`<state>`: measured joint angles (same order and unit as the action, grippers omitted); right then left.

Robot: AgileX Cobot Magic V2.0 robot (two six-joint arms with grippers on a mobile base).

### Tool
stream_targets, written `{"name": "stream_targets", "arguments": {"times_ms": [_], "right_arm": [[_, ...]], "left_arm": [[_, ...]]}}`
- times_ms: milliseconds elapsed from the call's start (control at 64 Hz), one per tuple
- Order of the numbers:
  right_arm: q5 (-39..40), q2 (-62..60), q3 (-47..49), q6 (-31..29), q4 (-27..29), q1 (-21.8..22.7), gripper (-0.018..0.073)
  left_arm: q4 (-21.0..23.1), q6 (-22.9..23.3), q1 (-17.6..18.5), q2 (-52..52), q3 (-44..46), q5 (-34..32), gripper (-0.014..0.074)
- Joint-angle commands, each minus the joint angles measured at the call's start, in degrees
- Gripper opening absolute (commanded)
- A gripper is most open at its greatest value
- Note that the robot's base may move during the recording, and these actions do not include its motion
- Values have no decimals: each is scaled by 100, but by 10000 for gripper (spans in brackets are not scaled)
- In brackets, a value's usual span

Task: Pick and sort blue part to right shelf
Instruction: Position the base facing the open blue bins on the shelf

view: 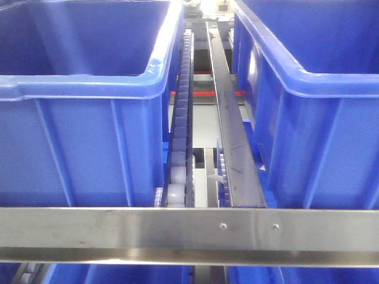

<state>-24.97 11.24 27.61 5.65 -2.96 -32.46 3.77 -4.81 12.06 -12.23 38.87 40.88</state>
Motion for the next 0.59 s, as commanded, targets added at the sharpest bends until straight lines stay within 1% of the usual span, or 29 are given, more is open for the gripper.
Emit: {"name": "stream_targets", "arguments": {"times_ms": [0,578], "right_arm": [[552,67,161,-46,-42,11,302],[552,67,161,-46,-42,11,302]], "left_arm": [[41,7,38,-114,150,-560,303],[41,7,38,-114,150,-571,303]]}}
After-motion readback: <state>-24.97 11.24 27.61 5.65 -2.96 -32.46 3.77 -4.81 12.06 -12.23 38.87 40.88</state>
